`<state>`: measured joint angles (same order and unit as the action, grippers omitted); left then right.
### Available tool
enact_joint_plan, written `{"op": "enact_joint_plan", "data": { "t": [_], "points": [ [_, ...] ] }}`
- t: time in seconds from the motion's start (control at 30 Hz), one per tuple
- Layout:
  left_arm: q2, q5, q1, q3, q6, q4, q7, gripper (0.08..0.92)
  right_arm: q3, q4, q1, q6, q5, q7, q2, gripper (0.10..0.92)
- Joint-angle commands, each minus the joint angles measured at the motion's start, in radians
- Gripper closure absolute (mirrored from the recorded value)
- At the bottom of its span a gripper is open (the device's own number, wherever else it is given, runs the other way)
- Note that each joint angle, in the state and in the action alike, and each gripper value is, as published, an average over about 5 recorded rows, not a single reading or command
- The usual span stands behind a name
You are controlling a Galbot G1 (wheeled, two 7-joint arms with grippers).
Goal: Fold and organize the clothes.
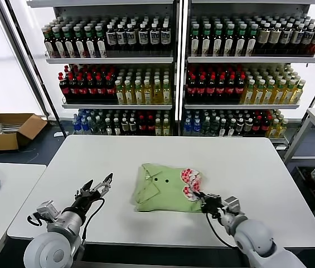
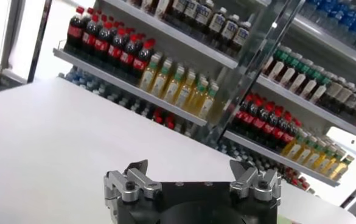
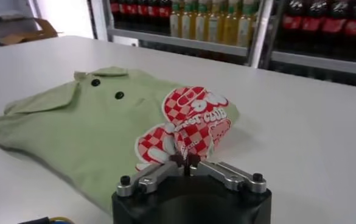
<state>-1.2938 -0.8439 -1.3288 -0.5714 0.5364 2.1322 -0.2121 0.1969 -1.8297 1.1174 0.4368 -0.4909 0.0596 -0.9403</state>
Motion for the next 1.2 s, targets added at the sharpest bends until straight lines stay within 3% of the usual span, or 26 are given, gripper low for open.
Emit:
{"op": "enact_joint_plan", "data": {
  "t": [0.03,0.23,0.5,0.73,1.03,1.2],
  "points": [
    [-0.033,-0.001,0.011,0.050,0.002,-0.012,-0.018,0.177,0.202,-0.171,0.216,-0.103,0.061,-0.067,0.068,0.809],
    [-0.030,-0.001,-0.006,0.068,0.002,-0.001,-0.022,0.177,0.105,-0.152,0.151,-0.150,0.114,-0.060,-0.013,0.636],
    [-0.037,0.007,-0.069,0.048,-0.006,0.032,-0.011,0.177,-0.070,0.011,-0.012,-0.093,0.056,-0.037,-0.168,0.411],
    [-0.045,0.009,-0.118,0.013,-0.015,0.054,0.007,0.177,-0.084,0.058,-0.032,0.014,0.093,-0.169,-0.176,0.227],
    [-0.049,0.010,-0.118,0.016,-0.016,0.046,0.006,0.177,-0.061,-0.047,0.012,0.048,0.030,-0.256,-0.173,0.203],
    [-0.042,0.006,-0.112,0.011,-0.014,0.048,0.006,0.177,-0.070,-0.064,-0.041,-0.012,-0.021,-0.251,-0.193,0.203]
  ]
}}
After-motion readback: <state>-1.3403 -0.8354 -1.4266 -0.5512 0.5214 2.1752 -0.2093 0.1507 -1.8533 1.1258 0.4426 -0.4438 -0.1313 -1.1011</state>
